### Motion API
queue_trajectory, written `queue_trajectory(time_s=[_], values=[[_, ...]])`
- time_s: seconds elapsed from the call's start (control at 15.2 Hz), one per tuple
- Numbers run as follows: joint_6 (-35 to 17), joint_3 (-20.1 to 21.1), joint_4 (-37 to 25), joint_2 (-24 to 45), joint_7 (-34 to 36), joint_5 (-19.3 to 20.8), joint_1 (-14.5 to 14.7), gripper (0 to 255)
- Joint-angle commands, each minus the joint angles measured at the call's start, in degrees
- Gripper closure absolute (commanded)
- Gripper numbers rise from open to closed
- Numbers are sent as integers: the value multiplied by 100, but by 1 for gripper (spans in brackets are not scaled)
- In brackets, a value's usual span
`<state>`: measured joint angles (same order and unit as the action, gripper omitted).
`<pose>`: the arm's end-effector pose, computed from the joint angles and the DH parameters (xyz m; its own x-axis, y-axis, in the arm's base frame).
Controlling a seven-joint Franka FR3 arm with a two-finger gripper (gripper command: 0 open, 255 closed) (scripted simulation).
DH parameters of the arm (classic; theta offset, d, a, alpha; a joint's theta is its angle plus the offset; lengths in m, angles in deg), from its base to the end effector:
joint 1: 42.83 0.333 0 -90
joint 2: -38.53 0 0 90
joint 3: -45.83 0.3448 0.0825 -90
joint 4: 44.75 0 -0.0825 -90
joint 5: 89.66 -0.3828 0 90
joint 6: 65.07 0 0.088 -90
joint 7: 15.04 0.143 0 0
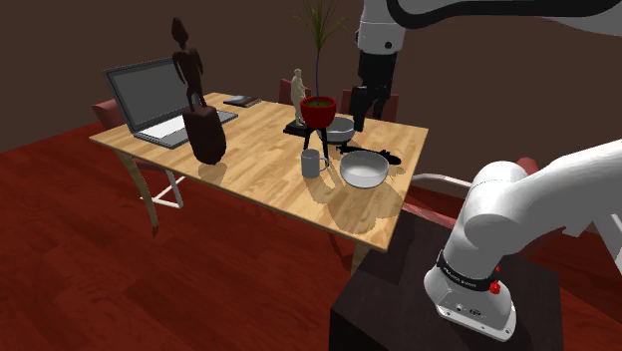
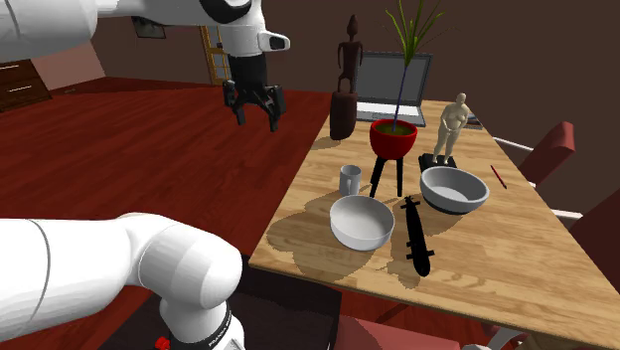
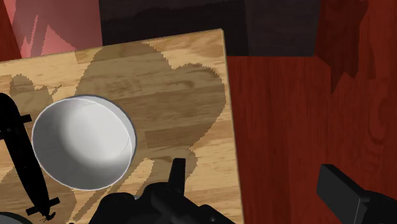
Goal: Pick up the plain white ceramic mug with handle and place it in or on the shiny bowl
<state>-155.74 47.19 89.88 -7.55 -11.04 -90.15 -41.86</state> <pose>0.2824 0.0149 0.5840 0.9987 -0.0359 0.0374 -0.0361 -0.9993 0.0060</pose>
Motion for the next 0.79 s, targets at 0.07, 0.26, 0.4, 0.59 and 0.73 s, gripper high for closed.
queue_trajectory(time_s=[0.07,0.26,0.4,0.59,0.73], values=[[-192,-15,41,141,8,19,-26,0],[-757,-59,117,603,35,74,-105,0],[-1123,-90,127,939,56,110,-157,0],[-1648,-138,83,1479,90,160,-233,0],[-1978,-170,15,1859,114,190,-282,0]])
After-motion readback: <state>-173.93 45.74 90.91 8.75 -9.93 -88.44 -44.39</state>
